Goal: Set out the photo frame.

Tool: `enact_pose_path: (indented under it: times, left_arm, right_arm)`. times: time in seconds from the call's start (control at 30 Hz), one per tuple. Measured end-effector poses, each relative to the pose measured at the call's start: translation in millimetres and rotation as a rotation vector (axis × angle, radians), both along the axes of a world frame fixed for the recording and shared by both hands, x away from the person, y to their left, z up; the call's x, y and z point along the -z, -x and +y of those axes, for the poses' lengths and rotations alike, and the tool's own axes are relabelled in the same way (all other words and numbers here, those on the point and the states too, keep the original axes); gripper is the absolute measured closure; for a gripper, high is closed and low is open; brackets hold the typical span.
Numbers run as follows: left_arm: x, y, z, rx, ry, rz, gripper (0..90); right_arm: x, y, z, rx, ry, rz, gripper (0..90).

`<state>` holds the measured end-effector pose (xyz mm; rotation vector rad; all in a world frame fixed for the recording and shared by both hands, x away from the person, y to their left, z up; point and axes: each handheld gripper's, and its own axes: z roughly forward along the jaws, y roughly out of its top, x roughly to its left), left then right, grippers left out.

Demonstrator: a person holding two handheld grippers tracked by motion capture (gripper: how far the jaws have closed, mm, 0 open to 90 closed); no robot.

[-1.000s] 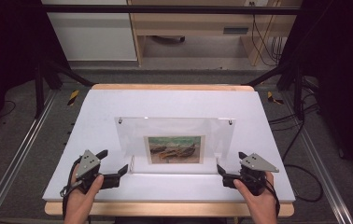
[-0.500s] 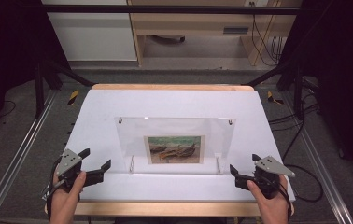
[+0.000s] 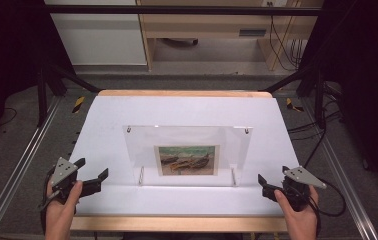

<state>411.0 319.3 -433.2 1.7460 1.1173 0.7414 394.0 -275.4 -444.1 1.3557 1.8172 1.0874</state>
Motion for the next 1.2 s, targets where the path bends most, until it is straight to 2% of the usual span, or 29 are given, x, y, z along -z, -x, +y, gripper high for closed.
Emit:
enact_pose_path:
  times: [0.2, 0.6, 0.7, 0.9, 1.2]
  left_arm:
    - [3.7, -3.9, 3.0, -0.019, -0.047, 0.018, 8.6]
    - [13.8, -14.1, 6.1, -0.048, -0.115, 0.059, 9.3]
    - [16.6, -17.4, 5.7, -0.05, -0.129, 0.072, 9.3]
    - [22.5, -23.8, 4.0, -0.051, -0.154, 0.093, 9.3]
    - [27.6, -29.8, 2.6, -0.046, -0.192, 0.094, 9.2]
  right_arm:
    - [3.7, -3.9, -5.6, 0.026, 0.029, 0.016, 11.9]
    - [14.0, -18.6, -15.3, 0.07, 0.044, 0.065, 13.2]
    - [16.2, -21.9, -14.4, 0.068, 0.047, 0.078, 13.6]
    - [21.3, -29.9, -11.9, 0.074, 0.085, 0.11, 15.7]
    - [29.4, -43.1, -12.9, 0.072, 0.098, 0.159, 15.8]
